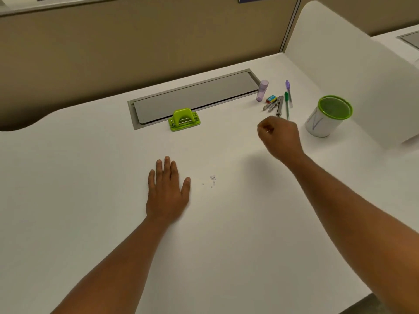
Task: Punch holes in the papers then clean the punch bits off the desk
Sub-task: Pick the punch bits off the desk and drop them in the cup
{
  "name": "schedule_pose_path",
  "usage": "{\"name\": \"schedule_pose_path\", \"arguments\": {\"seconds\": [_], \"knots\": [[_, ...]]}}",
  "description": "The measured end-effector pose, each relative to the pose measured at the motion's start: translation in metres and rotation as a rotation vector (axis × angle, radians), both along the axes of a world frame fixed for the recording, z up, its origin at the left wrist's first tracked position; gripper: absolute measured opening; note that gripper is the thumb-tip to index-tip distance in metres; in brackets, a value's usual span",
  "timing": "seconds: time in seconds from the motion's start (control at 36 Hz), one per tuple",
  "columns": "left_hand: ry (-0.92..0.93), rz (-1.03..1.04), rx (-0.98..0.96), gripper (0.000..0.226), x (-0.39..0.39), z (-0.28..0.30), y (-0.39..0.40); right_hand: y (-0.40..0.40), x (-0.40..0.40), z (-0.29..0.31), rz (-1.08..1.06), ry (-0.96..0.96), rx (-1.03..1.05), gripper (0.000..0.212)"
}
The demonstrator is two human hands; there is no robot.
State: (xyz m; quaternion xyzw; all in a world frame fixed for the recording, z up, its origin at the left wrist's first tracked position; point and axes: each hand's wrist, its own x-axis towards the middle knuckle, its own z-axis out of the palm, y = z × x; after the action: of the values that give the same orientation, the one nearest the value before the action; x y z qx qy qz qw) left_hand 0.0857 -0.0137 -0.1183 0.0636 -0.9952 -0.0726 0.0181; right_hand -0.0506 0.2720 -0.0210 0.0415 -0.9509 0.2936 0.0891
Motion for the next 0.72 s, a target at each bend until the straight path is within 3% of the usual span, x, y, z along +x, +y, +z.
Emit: {"name": "schedule_pose_path", "arguments": {"seconds": [0.22, 0.33, 0.53, 0.64, 0.72], "knots": [[-0.004, 0.0, -0.006, 0.074, 0.0, -0.002, -0.004, -0.07, 0.055, -0.041, 0.397, -0.202, 0.116, 0.021], [-0.006, -0.002, 0.0, 0.074, 0.0, -0.002, -0.004, -0.082, 0.069, -0.054, 0.507, -0.182, 0.229, 0.025], [-0.014, 0.002, 0.003, 0.075, 0.0, 0.0, -0.004, -0.081, 0.083, -0.065, 0.579, -0.016, 0.399, 0.021], [-0.022, -0.001, 0.005, 0.075, 0.0, 0.001, -0.004, -0.072, 0.089, -0.065, 0.583, 0.014, 0.346, 0.03], [-0.025, 0.0, 0.013, 0.075, 0.0, 0.002, -0.003, -0.067, 0.09, -0.061, 0.494, -0.009, 0.266, 0.025]]}}
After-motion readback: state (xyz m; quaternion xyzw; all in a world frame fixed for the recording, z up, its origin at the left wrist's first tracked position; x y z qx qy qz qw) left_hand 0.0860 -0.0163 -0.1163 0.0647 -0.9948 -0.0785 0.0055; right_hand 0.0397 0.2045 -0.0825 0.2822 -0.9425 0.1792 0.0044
